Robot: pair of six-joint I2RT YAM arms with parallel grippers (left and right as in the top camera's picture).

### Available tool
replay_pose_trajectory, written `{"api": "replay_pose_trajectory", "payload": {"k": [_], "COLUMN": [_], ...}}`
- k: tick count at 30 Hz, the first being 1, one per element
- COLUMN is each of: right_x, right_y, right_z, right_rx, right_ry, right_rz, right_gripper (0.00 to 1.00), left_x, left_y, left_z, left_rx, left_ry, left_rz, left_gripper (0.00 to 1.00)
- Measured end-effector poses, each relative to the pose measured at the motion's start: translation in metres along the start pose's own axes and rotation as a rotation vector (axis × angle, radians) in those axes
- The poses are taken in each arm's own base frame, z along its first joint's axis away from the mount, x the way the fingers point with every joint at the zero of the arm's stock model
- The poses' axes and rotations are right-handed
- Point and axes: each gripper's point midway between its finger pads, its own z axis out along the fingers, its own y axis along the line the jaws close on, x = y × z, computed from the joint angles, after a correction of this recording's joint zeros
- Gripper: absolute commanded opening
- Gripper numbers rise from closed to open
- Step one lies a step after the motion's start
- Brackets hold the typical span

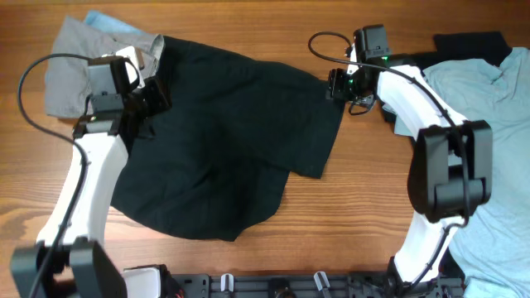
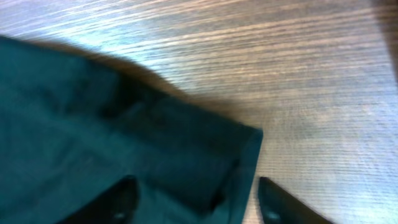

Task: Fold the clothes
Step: 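Pull the shorts taut between both grippers and lay them flat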

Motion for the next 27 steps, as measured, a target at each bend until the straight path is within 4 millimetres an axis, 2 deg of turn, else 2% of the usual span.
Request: {"api": "replay_pose_trajectory", "payload": {"k": [2, 4, 7, 10, 11, 12, 13, 14, 17, 20, 22, 25, 27], "right_x": [-0.002, -0.005, -0.021, -0.050, -0.064, -0.075, -0.088, -0.100, -0.113, -0.106, -0.085, -0.048, -0.021], "right_y": [0.000, 0.000, 0.000, -0.006, -0.009, -0.013, -0.018, -0.026, -0.043, -0.058, -0.059, -0.045, -0.027], "right_z": [0.007, 0.008, 0.007, 0.002, -0.002, -0.005, -0.010, -0.015, -0.024, -0.024, -0.022, -0.033, -0.054], "right_rx": [-0.002, -0.006, -0.002, 0.015, 0.015, 0.012, 0.007, 0.002, -0.031, -0.049, -0.059, -0.115, -0.171], "right_ry": [-0.006, -0.020, -0.084, -0.201, -0.256, -0.298, -0.345, -0.385, -0.419, -0.371, -0.281, -0.131, -0.035], "right_rz": [-0.011, -0.016, -0.025, -0.023, -0.018, -0.011, -0.002, 0.010, 0.044, 0.074, 0.089, 0.073, 0.059], "right_gripper": [0.04, 0.04, 0.04, 0.04, 0.18, 0.54, 0.84, 1.00, 1.00, 1.00, 1.00, 0.93, 0.89], "left_x": [0.002, 0.007, 0.014, 0.020, 0.022, 0.022, 0.023, 0.023, 0.025, 0.027, 0.028, 0.029, 0.030], "left_y": [-0.004, -0.005, -0.005, -0.004, -0.004, -0.003, -0.003, -0.003, -0.003, -0.002, -0.002, -0.001, -0.001], "left_z": [-0.014, -0.023, -0.032, -0.032, -0.032, -0.032, -0.032, -0.033, -0.033, -0.033, -0.033, -0.033, -0.033], "left_rx": [0.007, 0.008, 0.005, 0.001, -0.001, -0.002, -0.002, -0.002, -0.005, -0.007, -0.009, -0.010, -0.011], "left_ry": [0.003, 0.021, 0.043, 0.067, 0.074, 0.078, 0.078, 0.080, 0.088, 0.097, 0.102, 0.106, 0.109], "left_rz": [0.000, -0.003, -0.008, -0.013, -0.014, -0.015, -0.015, -0.015, -0.017, -0.019, -0.020, -0.021, -0.021], "left_gripper": [0.43, 0.43, 0.43, 0.43, 0.43, 0.43, 0.44, 0.46, 0.48, 0.50, 0.51, 0.51, 0.50]}}
